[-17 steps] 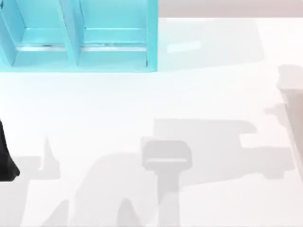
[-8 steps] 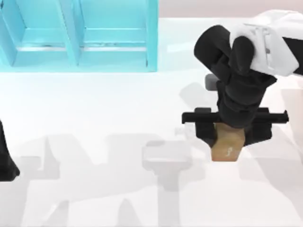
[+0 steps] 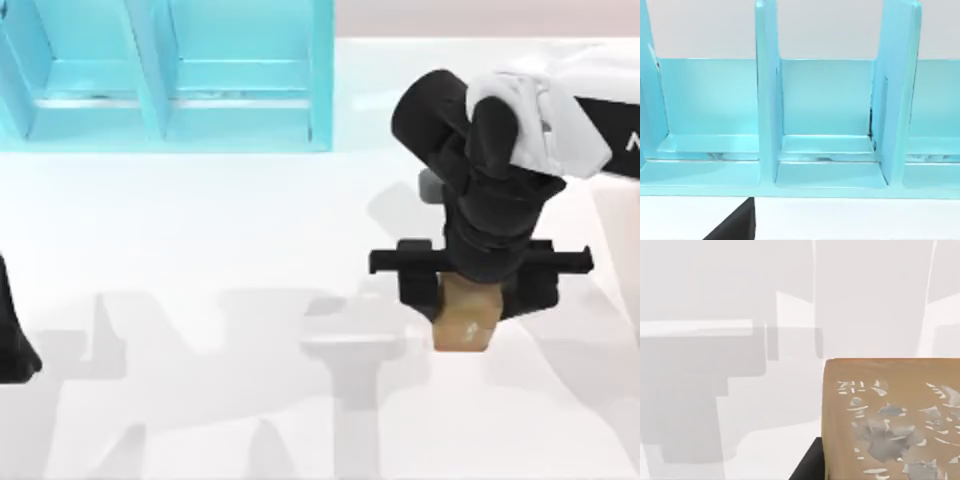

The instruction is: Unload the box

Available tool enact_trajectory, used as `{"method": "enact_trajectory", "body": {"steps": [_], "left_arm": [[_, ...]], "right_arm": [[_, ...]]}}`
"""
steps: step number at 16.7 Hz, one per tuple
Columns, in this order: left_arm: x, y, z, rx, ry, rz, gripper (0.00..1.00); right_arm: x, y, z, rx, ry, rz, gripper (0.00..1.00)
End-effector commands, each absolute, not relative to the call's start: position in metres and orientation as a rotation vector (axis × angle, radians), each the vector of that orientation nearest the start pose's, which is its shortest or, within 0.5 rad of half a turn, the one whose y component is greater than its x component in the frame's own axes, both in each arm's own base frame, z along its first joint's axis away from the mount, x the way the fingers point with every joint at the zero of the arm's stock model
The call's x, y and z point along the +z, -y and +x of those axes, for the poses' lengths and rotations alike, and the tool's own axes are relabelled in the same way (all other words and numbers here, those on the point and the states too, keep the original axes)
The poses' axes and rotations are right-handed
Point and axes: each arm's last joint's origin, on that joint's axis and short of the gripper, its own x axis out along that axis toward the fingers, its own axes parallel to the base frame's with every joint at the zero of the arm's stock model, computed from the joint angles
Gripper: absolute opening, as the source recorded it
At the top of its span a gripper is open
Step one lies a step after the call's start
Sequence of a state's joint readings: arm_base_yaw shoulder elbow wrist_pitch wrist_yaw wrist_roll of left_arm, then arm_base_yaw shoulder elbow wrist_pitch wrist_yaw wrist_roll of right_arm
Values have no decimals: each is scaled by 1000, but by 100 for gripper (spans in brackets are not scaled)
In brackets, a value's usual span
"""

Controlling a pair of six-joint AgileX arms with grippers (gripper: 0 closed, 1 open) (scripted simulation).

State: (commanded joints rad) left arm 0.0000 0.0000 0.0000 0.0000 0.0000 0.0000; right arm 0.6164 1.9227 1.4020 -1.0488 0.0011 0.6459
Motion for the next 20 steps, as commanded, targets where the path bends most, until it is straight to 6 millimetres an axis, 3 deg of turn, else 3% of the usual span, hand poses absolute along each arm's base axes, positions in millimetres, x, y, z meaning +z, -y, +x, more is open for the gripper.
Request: {"method": "enact_trajectory", "body": {"steps": [5,9,20], "left_arm": [[160,1,106,0,0,0,100],[160,1,106,0,0,0,100],[160,1,106,0,0,0,100]], "right_arm": [[142,-212,292,-15,-1566,17,0],[138,-211,291,-17,-1569,15,0],[138,-211,291,-17,-1569,15,83]]}}
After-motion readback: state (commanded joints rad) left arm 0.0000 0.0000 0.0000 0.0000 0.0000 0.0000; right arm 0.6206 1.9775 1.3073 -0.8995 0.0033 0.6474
